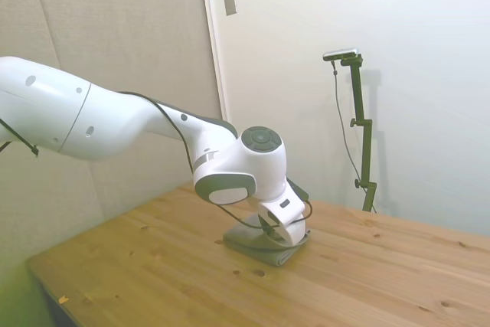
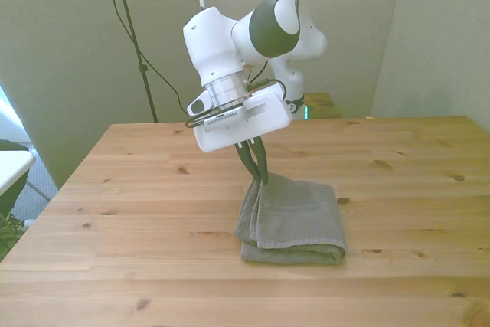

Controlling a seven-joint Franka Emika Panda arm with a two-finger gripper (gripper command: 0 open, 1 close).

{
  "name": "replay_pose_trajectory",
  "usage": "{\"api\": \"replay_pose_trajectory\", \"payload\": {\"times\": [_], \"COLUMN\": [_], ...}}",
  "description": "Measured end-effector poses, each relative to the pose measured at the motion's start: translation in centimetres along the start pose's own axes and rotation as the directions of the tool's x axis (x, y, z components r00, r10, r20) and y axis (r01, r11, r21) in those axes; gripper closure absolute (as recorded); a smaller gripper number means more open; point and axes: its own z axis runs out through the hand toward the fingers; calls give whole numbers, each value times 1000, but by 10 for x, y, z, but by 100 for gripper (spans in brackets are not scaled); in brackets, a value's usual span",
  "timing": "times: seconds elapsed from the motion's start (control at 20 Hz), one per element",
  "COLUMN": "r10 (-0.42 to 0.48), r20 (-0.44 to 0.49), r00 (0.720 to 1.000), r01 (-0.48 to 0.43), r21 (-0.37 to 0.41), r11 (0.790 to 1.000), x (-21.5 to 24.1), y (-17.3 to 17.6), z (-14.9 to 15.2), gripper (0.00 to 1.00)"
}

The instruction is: Unfold the towel

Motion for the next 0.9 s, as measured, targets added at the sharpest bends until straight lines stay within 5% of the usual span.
{"api": "replay_pose_trajectory", "payload": {"times": [0.55,0.9], "r10": [-64,-161], "r20": [3,24], "r00": [998,987], "r01": [64,160], "r21": [36,48], "r11": [997,986], "x": [-22,-74], "y": [-37,-102], "z": [-8,0], "gripper": [100,100]}}
